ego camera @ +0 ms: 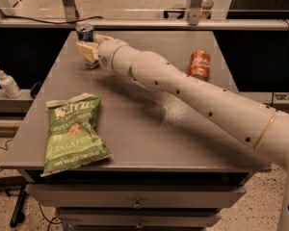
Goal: Place redbull can upright
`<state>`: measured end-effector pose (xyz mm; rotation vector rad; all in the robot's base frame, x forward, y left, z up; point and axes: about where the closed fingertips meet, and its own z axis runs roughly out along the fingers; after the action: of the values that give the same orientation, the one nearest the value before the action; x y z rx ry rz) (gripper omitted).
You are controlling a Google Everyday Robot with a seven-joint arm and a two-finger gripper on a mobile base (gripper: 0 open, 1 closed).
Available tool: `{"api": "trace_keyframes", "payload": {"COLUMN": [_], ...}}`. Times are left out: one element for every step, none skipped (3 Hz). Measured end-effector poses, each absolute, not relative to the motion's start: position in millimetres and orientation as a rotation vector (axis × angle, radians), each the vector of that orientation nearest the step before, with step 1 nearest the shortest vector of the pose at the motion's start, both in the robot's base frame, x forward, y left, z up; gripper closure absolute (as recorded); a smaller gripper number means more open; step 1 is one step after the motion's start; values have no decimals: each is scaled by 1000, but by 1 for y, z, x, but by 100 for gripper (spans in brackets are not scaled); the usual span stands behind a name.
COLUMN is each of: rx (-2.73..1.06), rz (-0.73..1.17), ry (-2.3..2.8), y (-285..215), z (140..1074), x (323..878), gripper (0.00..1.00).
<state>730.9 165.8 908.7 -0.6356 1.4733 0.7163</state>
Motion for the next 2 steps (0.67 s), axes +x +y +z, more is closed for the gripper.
{"api": "trace_keyframes", "payload": {"rx": [-639,-640], "rz": [729,750], "ry": [1478,1478], "y": [153,124], "z": [907,908], "x": [727,728], "gripper": [0,0]}}
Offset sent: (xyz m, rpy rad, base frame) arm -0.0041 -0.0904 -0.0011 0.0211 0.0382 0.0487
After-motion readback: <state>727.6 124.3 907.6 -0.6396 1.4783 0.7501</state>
